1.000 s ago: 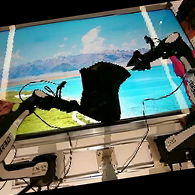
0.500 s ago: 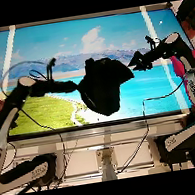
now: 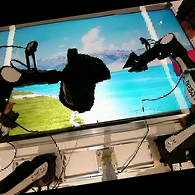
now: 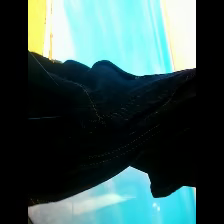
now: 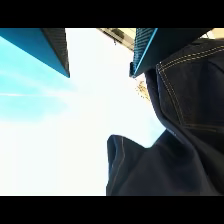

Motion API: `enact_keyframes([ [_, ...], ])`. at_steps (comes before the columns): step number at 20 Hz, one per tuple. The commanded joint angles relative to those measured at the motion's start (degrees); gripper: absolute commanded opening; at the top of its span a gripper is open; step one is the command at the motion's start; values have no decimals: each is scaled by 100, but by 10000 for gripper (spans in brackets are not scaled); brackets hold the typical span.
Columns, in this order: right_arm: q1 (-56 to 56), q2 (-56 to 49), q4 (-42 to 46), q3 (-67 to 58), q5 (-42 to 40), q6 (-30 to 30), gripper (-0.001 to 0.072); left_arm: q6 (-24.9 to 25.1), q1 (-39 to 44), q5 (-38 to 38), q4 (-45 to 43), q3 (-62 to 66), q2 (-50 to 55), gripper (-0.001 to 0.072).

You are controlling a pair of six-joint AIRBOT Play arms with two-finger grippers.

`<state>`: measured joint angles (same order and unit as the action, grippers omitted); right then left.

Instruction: Fold the clothes and pants, and hang the long-sleeved shirts on hangers.

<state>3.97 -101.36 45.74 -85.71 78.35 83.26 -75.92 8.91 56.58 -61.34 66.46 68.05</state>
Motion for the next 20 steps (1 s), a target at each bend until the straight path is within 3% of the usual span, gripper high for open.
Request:
enact_keyframes([
  [1,-455,-282,35,0,-225,57,440,-208,4,24,-339,37,-20,15],
  [3,-662,-555,-35,0,-501,308,440,-210,4,26,-337,37,-20,14],
  [9,-1049,-859,-505,0,-1711,321,438,-210,4,173,-334,37,-20,15],
  [16,-1224,-881,-634,0,-2304,321,434,-210,4,175,-313,37,-4,15],
  [17,-1241,-881,-634,0,-2319,319,411,-210,4,175,-310,37,7,15],
  [20,-1360,-881,-632,0,-2404,315,206,-210,4,173,-310,33,39,15],
])
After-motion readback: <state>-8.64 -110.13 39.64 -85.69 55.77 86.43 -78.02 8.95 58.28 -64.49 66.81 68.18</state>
